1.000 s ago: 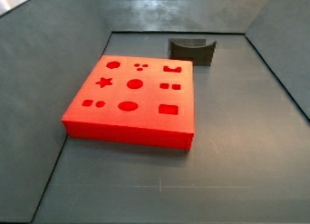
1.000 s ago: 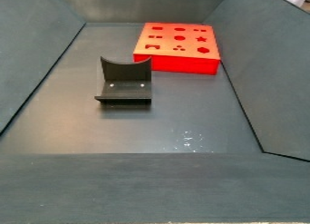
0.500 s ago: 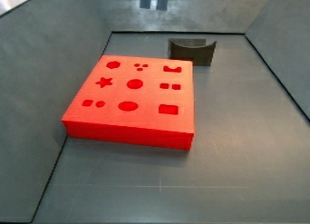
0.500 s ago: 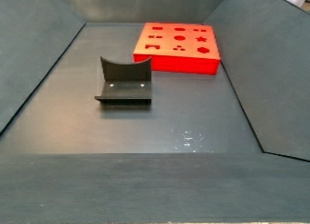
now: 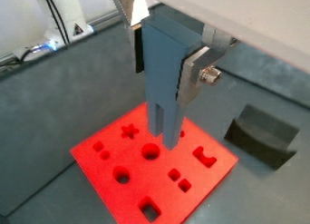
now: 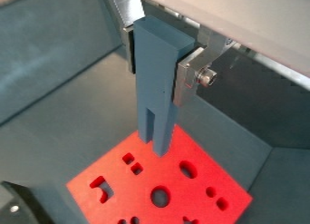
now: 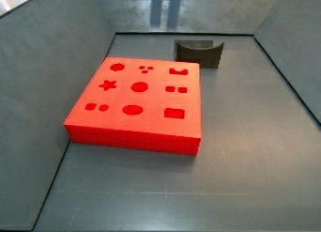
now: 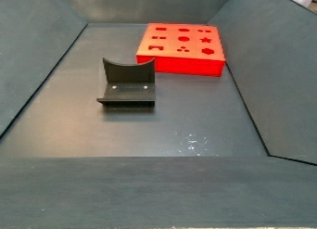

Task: Pick up the double-square object. Move up. Rotate the double-square object. Place the double-square object on the fixture. Regrasp the double-square object. Move to above the board. Insert the double-square object.
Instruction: Insert the double-square object.

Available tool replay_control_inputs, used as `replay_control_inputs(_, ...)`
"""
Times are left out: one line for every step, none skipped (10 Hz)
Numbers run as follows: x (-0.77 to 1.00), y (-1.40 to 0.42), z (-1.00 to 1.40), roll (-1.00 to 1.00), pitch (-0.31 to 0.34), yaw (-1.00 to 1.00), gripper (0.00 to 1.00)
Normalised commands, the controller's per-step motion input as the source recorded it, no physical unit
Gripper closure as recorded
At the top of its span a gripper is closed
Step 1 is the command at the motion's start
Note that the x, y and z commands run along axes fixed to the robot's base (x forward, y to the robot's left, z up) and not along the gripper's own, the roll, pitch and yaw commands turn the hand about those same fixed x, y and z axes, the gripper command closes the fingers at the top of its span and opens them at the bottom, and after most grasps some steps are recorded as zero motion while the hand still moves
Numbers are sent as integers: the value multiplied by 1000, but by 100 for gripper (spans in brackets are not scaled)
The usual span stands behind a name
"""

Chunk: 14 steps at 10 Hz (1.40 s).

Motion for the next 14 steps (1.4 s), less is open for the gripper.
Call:
replay_control_inputs(789, 31, -540, -154, 211, -149, 100)
replay_control_inputs(760, 9, -497, -183, 197, -194, 100)
replay_control_inputs(697, 71, -574, -150, 174, -306, 100)
replay_control_inputs(657, 174, -620, -130, 184, -326, 100)
replay_control_inputs(591, 223, -429, -266, 156, -269, 100)
replay_control_inputs(460, 306, -383, -330, 109, -240, 100)
replay_control_inputs(283, 303, -449, -340, 47, -109, 100)
replay_control_inputs(329, 114, -354, -160, 90, 0, 100)
replay_control_inputs(160, 29, -114, 77, 121, 0, 100)
replay_control_inputs(26, 89, -320, 37, 13, 51, 100)
replay_control_inputs(0, 46, -289, -134, -194, 129, 100)
replay_control_inputs(-134, 80, -117, -190, -323, 234, 100)
replay_control_inputs(-200, 0, -17, -84, -331, 326, 100)
replay_control_inputs(-317, 0, -54, -9, -379, 346, 100)
